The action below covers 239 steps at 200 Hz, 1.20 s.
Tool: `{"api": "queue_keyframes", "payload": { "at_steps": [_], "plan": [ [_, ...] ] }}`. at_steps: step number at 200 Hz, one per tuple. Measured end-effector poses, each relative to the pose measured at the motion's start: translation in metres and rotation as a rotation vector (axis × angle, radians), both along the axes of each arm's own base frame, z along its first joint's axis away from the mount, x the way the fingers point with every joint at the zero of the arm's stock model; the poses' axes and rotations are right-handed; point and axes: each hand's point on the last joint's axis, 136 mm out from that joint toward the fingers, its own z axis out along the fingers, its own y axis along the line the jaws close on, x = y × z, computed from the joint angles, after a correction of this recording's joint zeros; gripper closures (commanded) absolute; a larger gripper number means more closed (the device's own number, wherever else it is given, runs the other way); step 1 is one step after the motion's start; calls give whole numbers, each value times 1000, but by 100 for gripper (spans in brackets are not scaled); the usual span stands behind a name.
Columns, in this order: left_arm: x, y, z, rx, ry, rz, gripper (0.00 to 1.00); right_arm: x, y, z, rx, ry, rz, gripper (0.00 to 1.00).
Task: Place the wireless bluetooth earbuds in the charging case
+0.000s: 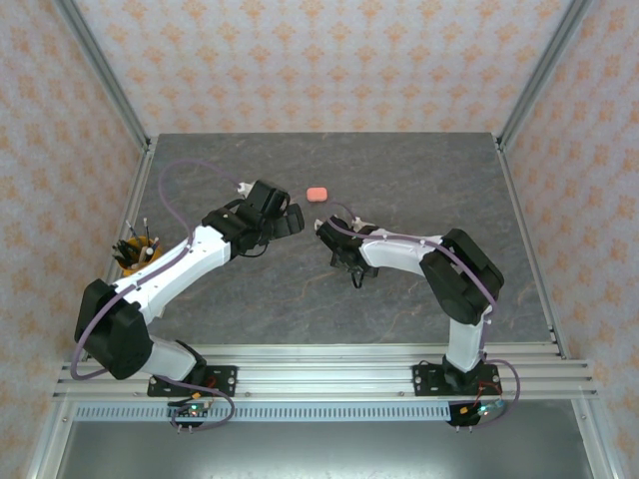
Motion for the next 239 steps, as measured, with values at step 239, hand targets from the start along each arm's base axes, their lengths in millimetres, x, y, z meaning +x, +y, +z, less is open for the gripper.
{"api": "queue_keyframes", "payload": {
  "at_steps": [239],
  "plan": [
    [-5,1,-9,15,13,-2,0,-3,-2,2,9,-29,47,42]
  ]
}}
